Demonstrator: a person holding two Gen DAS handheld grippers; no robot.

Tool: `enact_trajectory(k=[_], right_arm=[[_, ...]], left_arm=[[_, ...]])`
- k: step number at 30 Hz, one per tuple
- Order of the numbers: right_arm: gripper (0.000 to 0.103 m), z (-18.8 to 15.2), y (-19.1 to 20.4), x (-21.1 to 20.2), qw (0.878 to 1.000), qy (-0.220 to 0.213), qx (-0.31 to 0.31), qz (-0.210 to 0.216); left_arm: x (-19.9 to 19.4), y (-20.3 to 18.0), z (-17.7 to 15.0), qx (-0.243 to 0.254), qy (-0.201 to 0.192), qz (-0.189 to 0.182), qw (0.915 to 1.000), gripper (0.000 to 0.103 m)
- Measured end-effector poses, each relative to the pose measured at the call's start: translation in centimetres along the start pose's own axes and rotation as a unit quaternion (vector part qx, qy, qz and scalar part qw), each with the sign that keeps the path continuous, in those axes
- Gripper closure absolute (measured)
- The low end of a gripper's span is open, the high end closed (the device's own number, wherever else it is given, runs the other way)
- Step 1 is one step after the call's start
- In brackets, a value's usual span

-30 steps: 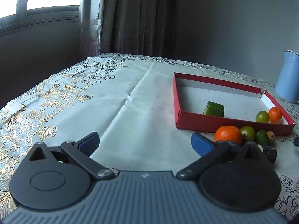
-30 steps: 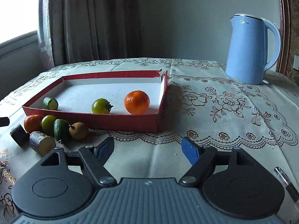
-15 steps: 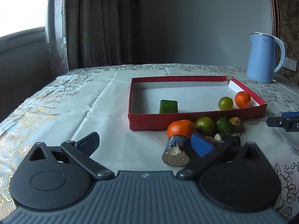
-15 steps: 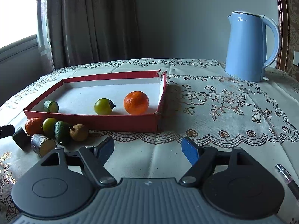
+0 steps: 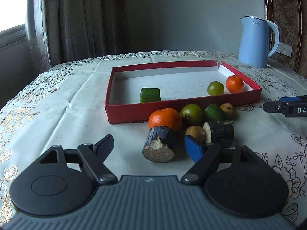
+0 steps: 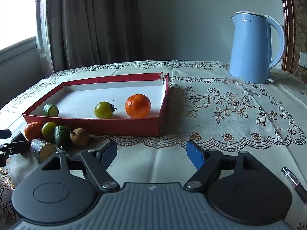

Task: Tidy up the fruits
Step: 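Grasp the dark cylindrical chunk with the left gripper, then carry the dark chunk into the red box and open the left gripper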

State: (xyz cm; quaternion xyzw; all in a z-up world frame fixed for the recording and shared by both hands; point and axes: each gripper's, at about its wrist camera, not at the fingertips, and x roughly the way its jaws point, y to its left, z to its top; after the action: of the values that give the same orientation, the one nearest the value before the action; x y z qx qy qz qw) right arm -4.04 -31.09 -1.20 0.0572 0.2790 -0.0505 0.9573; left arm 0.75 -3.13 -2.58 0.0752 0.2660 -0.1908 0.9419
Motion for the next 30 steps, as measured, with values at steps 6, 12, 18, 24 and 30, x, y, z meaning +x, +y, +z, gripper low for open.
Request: enact_trajectory(k=[6,12,18,24,30], right_arm=[[0.024,0.0,-0.1,0.0,1.0,-0.002,0.002,0.0],[0.024,0.0,-0.1,-0.1,1.0,-0.002,0.004,0.001],[0.024,0.0,-0.1,-0.1,1.0,-0.002,0.005,0.002],[0.024,-0.1,-0.2,-0.2,1.0,-0.007,0.011,0.001],[0.024,0.0,-0.3,-0.2,1.0,-0.007,0.013,0.003]], left_arm=[[0.7,0.4,0.1,-0.022,0.022,-0.03,0.9991,0.068],[0.2,0.4,0.3,-0.031,0.028,-0.024,0.9988,0.071],[-1.4,0.9,1.2,-0.039,0.006,-0.008,0.9992,0.071],[-2.1,0.8,1.7,-0.033,-0.008,-0.002,0.9994,0.071],[-1.3,0.7,2.0,-0.036,-0.006,0.018,0.9992,0.071]])
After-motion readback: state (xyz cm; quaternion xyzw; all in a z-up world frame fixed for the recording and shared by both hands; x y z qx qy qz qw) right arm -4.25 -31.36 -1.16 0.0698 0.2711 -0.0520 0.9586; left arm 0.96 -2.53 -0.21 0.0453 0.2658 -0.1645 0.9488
